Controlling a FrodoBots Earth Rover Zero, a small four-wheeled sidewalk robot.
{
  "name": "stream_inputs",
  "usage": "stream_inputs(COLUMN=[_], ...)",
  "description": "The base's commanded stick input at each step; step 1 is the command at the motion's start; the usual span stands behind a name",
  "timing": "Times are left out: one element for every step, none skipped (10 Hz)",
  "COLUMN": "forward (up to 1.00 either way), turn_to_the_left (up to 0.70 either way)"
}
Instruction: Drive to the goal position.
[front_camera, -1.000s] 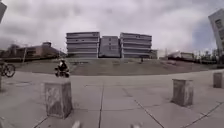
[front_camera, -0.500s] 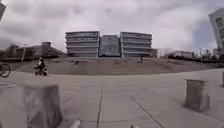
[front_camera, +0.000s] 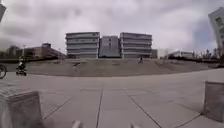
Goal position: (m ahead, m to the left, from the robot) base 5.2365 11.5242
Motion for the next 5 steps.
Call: stream_inputs(forward=[0.7,0.7,0.7,0.7,0.7], turn_to_the_left=[0.0,0.0,0.0,0.0,0.0])
